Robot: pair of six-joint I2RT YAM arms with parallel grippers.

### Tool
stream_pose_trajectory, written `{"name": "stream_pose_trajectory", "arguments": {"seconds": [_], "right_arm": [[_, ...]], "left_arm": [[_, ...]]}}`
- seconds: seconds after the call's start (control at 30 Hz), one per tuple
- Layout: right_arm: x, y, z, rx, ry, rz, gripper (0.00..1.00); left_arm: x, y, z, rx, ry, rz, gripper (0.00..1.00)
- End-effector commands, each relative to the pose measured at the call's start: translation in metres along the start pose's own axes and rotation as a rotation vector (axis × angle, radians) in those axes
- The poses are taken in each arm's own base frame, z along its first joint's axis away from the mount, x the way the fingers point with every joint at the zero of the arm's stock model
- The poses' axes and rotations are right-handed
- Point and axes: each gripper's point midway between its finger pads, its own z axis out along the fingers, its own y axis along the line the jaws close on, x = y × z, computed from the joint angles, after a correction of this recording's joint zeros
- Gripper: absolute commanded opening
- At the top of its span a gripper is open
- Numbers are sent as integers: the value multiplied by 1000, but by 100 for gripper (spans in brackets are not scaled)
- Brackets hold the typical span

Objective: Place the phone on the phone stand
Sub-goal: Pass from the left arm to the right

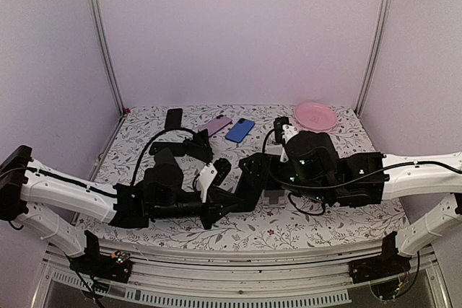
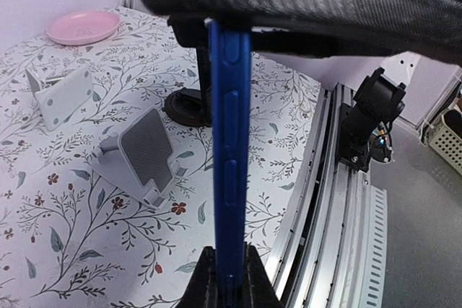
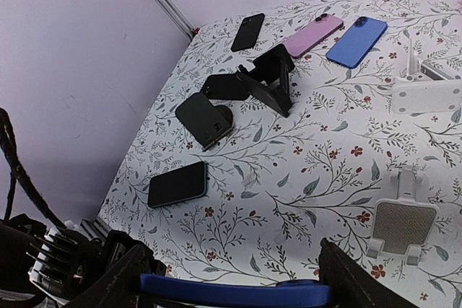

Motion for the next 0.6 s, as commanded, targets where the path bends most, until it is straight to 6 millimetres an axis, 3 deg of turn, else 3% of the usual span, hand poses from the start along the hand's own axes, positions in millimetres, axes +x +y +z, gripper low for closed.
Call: {"name": "stream_pose_trajectory", "arguments": {"seconds": [0.0,0.07,0.2,0.33,0.57], "right_arm": [[-9,11,-8,-64,-18,11,62],[-9,11,-8,-64,-17,10,58],[-11,10,-8,-56,-27,7,55],[-16,4,-9,-23,-49,2,53],[-27,-23,-5,117,-89,-39,52]], "left_arm": [[-25,-17,0,75,-93,-5,0],[-24,-15,1,66,-91,-9,1],[-22,-11,1,41,-87,-18,31],[-22,-1,-2,-6,-86,-35,55],[-18,18,-12,-108,-81,-67,85]]}}
